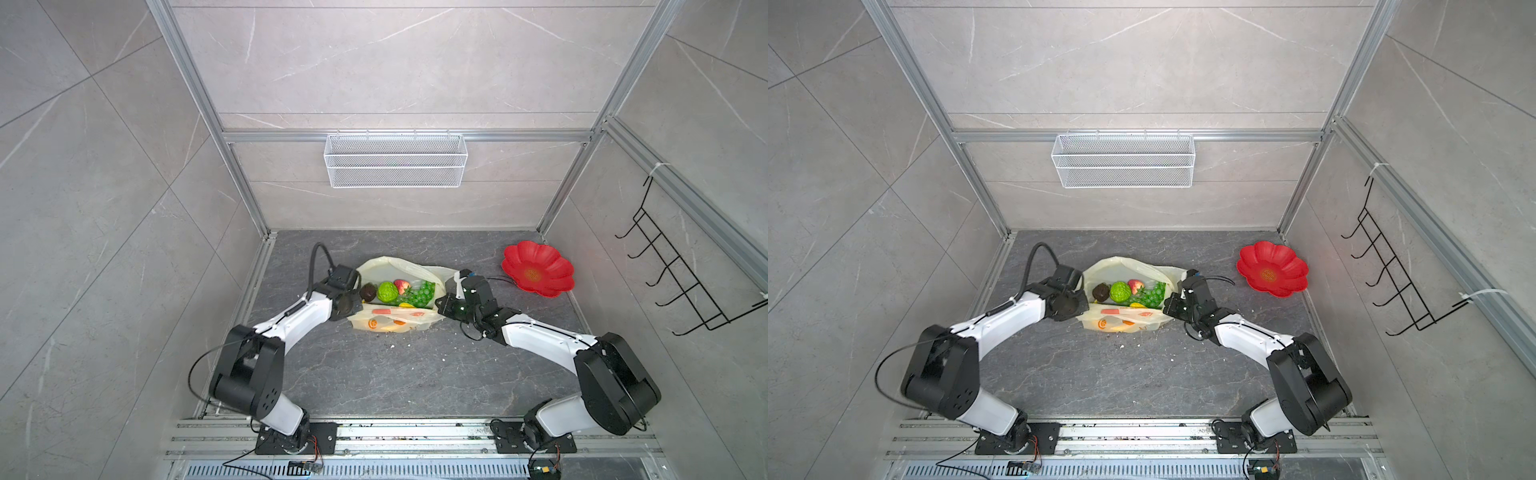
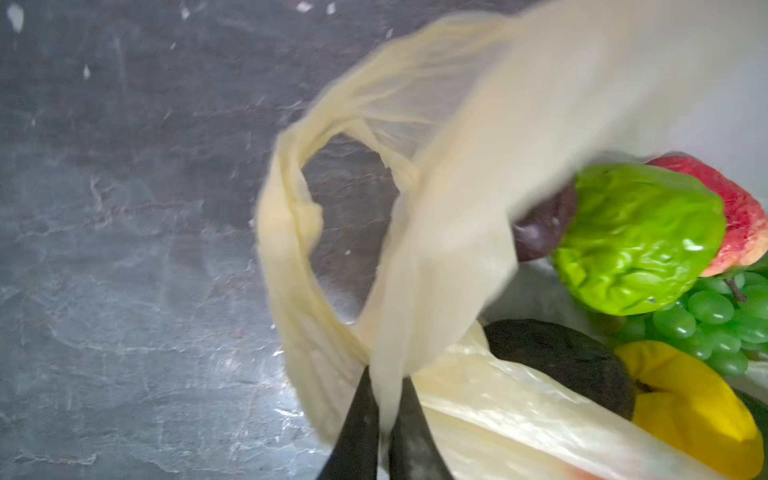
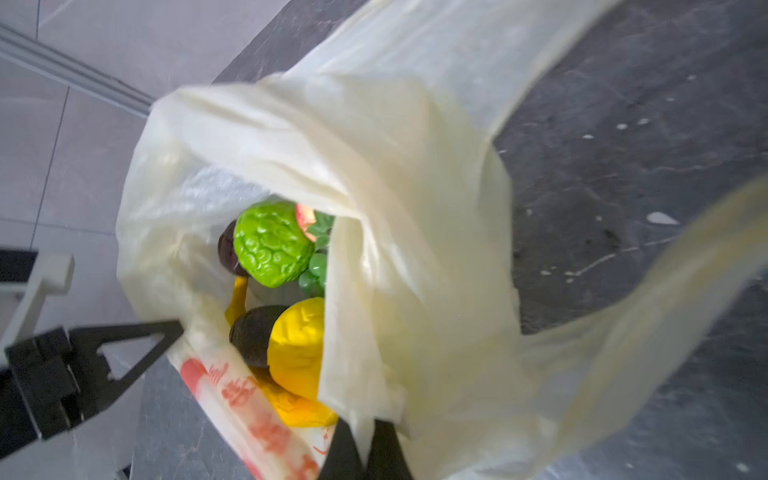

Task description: Take the fake fruits out of the plastic bag

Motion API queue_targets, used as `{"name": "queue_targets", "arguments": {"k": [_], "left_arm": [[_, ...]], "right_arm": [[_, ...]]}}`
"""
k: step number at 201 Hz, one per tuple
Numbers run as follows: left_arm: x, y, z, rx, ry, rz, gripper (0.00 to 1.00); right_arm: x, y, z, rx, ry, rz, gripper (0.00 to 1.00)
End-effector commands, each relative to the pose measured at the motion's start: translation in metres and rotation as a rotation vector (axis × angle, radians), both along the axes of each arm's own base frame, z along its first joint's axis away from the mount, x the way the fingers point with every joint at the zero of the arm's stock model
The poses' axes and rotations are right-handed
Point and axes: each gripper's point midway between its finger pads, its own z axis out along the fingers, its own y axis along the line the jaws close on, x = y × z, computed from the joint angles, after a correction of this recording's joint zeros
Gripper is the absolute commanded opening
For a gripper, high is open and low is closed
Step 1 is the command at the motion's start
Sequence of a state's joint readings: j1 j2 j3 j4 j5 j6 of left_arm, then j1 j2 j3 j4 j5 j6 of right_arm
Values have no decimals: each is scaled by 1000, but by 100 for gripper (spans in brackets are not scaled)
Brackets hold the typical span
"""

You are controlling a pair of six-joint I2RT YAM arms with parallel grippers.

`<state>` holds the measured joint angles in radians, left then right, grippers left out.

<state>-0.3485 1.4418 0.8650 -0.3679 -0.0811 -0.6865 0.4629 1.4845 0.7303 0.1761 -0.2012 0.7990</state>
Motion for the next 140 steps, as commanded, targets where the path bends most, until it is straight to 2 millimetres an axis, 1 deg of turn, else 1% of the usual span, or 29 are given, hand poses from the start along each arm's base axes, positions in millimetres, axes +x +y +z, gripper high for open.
{"name": "queue_targets", "arguments": {"k": [1, 12, 31, 43, 60, 75, 86, 103, 114, 140], "left_arm": [[7, 15, 25, -163, -191, 81, 1], [-1, 14, 25, -211, -218, 66, 0], [-13, 4, 22, -275, -230, 13, 0], [-19, -8, 20, -319, -221, -30, 0], [-30, -29, 18, -331, -204, -107, 0], [-42, -48, 17, -317, -181, -186, 0], [-51, -56, 13, -281, -156, -223, 0], [-63, -56, 0, -211, -103, -245, 0], [-70, -51, -10, -184, -68, -241, 0], [-83, -39, -23, -158, -44, -209, 0]], "right_arm": [[4, -1, -1, 90, 19, -21, 0], [3, 0, -4, 84, 27, -15, 0], [0, -1, -12, 76, 41, -13, 0], [-3, -1, -17, 71, 52, -11, 0], [-9, -2, -25, 60, 70, -8, 0], [-14, -7, -32, 39, 87, -16, 0], [-18, -13, -36, 11, 99, -30, 0], [-25, -28, -46, -64, 131, -71, 0], [-29, -35, -49, -98, 133, -82, 0], [-35, -47, -61, -157, 171, -113, 0]]}}
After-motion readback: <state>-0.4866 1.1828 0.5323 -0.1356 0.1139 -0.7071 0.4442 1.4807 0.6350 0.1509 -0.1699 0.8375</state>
